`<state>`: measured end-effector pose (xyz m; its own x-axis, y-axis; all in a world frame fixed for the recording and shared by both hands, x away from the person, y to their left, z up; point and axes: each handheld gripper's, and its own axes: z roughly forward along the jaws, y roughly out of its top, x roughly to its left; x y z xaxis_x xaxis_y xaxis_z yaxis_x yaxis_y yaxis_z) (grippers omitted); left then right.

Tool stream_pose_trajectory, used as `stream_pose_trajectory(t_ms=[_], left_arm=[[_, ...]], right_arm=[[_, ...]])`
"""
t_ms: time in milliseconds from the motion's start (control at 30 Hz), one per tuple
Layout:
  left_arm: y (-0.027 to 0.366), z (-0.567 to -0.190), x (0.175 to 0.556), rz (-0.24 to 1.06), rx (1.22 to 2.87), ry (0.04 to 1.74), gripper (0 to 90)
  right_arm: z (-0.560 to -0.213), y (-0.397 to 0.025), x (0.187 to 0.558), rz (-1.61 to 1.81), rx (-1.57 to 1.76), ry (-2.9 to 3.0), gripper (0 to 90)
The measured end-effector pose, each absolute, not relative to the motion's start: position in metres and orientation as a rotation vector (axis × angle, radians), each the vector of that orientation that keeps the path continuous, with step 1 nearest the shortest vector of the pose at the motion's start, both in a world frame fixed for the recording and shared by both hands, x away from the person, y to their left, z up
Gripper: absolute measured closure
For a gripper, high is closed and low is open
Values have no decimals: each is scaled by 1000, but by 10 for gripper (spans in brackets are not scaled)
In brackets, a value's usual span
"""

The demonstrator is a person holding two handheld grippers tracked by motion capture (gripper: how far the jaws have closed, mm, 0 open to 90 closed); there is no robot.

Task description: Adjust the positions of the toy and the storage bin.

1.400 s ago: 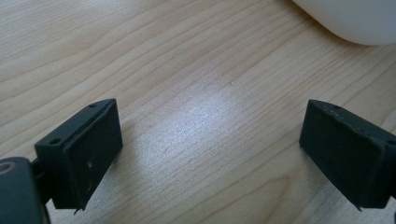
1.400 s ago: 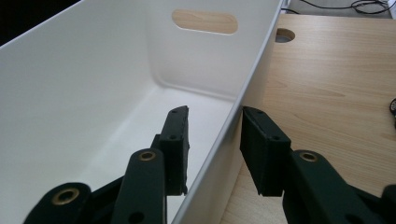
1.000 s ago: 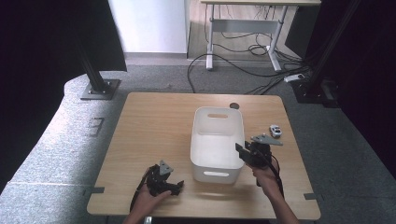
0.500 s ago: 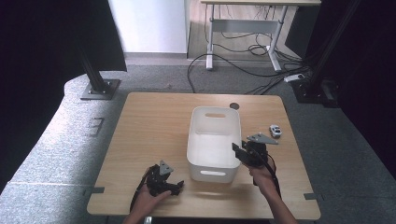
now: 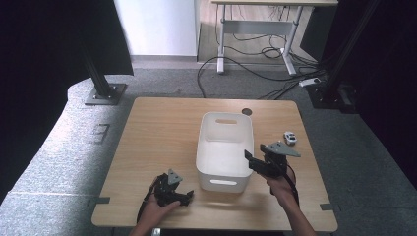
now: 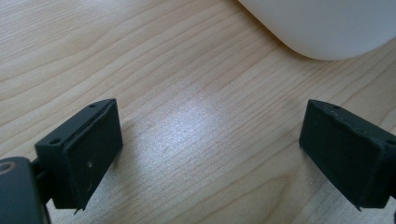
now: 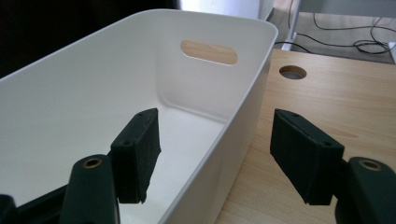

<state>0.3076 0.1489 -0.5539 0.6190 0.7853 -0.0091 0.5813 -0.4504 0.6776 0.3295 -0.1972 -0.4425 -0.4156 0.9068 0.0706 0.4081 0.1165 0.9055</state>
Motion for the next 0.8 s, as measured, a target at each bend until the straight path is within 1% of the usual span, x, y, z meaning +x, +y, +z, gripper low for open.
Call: stream_pose_trajectory(t_ms=[200, 400, 800], left_arm=[[149, -554, 308, 403, 2194, 1063, 60], [149, -554, 308, 403, 2194, 1061, 60], [149, -554, 308, 403, 2194, 1061, 60]], right_arm=[[-434, -217, 315, 1295, 1209, 1885, 292], [-433, -236, 307, 1307, 1183, 1895, 265], [-449, -269, 303, 1251, 1244, 1903, 260]])
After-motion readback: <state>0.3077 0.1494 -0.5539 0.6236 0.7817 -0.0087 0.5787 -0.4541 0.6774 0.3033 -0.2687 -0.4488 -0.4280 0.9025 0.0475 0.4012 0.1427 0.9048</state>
